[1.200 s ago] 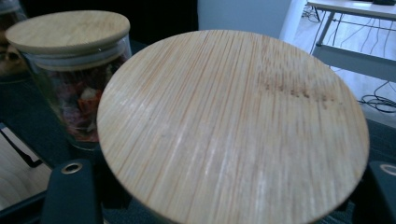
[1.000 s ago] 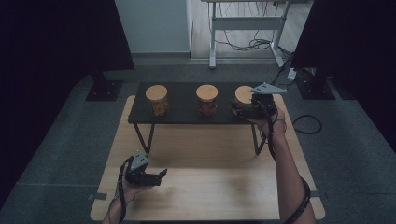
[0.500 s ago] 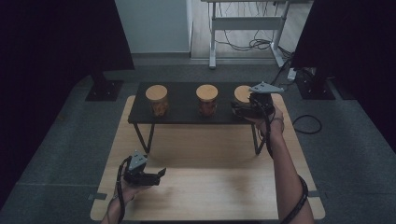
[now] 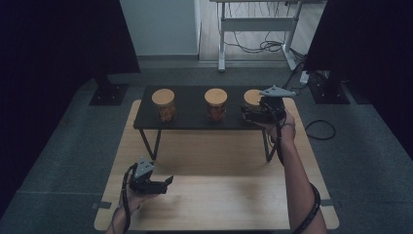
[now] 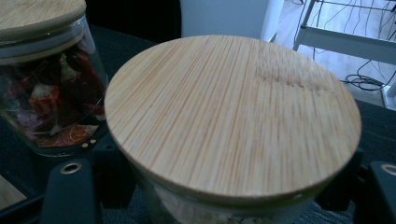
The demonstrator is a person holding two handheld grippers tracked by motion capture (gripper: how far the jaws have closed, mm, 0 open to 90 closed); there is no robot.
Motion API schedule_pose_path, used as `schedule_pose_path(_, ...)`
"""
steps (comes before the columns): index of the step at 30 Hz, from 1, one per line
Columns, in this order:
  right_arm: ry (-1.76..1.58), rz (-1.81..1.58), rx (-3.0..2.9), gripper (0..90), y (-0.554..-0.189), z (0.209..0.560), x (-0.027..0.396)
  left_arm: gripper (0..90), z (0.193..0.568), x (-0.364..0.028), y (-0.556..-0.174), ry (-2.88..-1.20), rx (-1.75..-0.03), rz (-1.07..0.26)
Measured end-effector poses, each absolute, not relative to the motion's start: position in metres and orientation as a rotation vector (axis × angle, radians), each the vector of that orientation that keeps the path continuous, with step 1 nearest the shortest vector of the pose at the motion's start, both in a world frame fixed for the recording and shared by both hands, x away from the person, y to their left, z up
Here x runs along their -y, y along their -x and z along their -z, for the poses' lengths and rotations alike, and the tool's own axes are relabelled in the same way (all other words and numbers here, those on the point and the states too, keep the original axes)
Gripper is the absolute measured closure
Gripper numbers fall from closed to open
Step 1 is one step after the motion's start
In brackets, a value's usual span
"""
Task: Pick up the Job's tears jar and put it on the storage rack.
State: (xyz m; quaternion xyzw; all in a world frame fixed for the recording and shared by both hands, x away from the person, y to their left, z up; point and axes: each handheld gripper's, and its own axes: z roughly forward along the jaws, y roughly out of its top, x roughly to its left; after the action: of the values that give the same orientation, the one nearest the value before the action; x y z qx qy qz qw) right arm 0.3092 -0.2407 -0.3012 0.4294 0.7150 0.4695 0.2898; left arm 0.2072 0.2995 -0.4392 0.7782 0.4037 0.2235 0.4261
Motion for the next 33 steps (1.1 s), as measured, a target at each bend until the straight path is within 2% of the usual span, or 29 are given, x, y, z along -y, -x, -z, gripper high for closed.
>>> schedule_pose_path(9, -1.148, -1.256, -1.914, 24.1, -0.310, 0.300, 0.242, 3.8, 0.439, -0.299, -0.208, -1.941, -1.014, -0.555)
schedule_pose_path(11, -1.145, -1.271, -1.923, 20.3, -0.311, 0.300, 0.245, 3.8, 0.440, -0.299, -0.208, -1.941, -1.015, -0.555)
schedule_pose_path(13, -1.158, -1.302, -1.928, 11.4, -0.311, 0.300, 0.249, 3.8, 0.440, -0.299, -0.207, -1.940, -1.016, -0.554)
schedule_pose_path(17, -1.157, -1.306, -1.894, 6.5, -0.302, 0.302, 0.247, 3.8, 0.440, -0.299, -0.206, -1.941, -1.019, -0.555)
schedule_pose_path(33, -1.145, -1.343, -1.841, 3.2, -0.280, 0.307, 0.248, 3.8, 0.440, -0.298, -0.202, -1.954, -1.023, -0.564)
